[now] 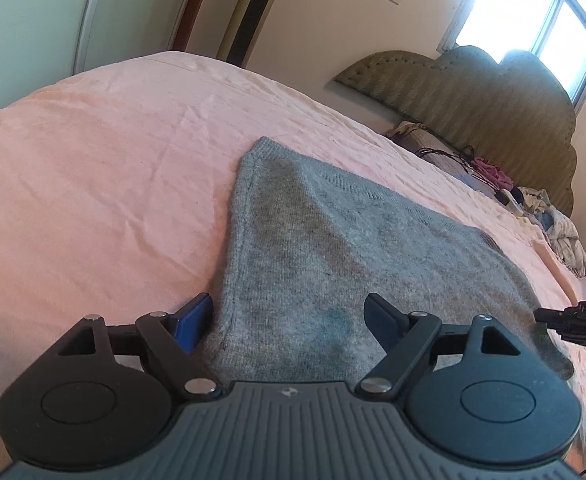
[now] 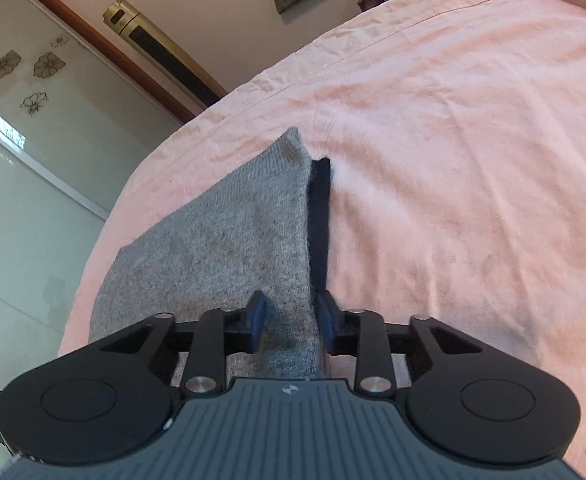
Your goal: Fold small clothes
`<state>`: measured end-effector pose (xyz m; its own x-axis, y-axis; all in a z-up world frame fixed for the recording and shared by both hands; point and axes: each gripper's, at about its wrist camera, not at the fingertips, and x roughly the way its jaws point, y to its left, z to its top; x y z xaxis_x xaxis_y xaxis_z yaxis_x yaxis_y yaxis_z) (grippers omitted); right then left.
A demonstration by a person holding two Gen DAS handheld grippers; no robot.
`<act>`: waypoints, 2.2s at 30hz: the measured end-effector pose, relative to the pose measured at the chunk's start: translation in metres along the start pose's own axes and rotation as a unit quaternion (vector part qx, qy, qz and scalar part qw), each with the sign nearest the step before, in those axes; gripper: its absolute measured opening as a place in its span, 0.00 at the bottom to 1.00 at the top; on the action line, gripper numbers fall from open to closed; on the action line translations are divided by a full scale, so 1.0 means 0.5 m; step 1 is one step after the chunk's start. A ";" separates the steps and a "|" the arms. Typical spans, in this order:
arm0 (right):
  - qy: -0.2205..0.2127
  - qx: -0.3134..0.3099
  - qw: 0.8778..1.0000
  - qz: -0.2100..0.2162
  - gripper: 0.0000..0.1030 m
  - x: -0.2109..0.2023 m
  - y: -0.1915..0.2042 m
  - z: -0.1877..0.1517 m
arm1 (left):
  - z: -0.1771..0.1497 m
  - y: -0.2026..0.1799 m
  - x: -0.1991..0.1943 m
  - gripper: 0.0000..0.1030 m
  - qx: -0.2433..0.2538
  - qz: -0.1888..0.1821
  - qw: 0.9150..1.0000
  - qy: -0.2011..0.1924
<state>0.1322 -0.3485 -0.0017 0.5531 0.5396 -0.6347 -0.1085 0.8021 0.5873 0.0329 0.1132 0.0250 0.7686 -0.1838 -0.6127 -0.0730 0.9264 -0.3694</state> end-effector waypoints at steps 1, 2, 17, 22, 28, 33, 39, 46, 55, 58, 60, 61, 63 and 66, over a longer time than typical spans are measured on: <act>-0.006 -0.008 1.000 0.006 0.13 -0.006 0.006 -0.004 | 0.000 -0.002 -0.004 0.80 0.002 0.000 1.000 0.004; -0.009 -0.011 1.000 0.018 0.13 -0.018 0.012 -0.008 | 0.001 -0.002 -0.010 0.80 0.004 -0.002 1.000 0.008; -0.030 0.043 0.998 0.036 0.57 -0.173 -0.008 -0.134 | -0.040 0.057 -0.075 0.80 -0.094 -0.026 0.995 0.031; 0.021 0.064 0.997 0.023 0.57 -0.157 -0.013 -0.192 | -0.078 0.064 -0.074 0.83 -0.235 -0.092 0.967 0.027; -0.038 0.171 0.982 0.073 0.77 -0.088 -0.022 -0.176 | -0.052 0.035 -0.002 0.82 -0.316 -0.087 0.945 0.009; -0.033 0.150 0.985 0.072 0.12 -0.022 -0.004 -0.161 | -0.026 0.012 0.048 0.06 -0.263 -0.019 0.964 0.048; -0.042 0.128 0.987 0.087 0.11 -0.076 -0.016 -0.179 | -0.009 0.005 -0.046 0.05 -0.201 -0.074 0.976 0.034; -0.034 0.122 0.989 0.083 0.10 -0.174 -0.033 -0.236 | -0.063 0.037 -0.097 0.07 -0.169 -0.061 0.982 0.063; -0.060 0.194 0.975 0.090 0.66 -0.160 -0.060 -0.255 | -0.089 0.044 -0.073 0.83 -0.263 -0.089 0.960 0.025; -0.077 0.168 0.980 0.077 0.75 -0.120 -0.016 -0.234 | -0.086 0.010 -0.052 0.82 -0.250 -0.056 0.966 -0.017; -0.089 0.156 0.982 0.066 0.56 -0.088 0.003 -0.222 | -0.083 -0.008 -0.037 0.23 -0.228 -0.014 0.973 -0.020; -0.081 0.153 0.983 0.064 0.15 -0.067 0.007 -0.217 | -0.078 -0.011 -0.015 0.05 -0.215 0.008 0.977 0.015; -0.070 0.155 0.983 0.069 0.12 -0.044 0.006 -0.215 | -0.071 -0.007 -0.027 0.05 -0.220 -0.002 0.975 0.010; -0.061 0.140 0.984 0.087 0.11 -0.072 0.017 -0.227 | -0.055 -0.004 -0.092 0.05 -0.194 -0.054 0.980 0.001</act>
<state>0.0177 -0.3318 -0.0310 0.6433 0.6137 -0.4578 0.0128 0.5892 0.8079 -0.0198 0.1111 0.0349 0.7841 -0.2749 -0.5564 -0.2271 0.7073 -0.6695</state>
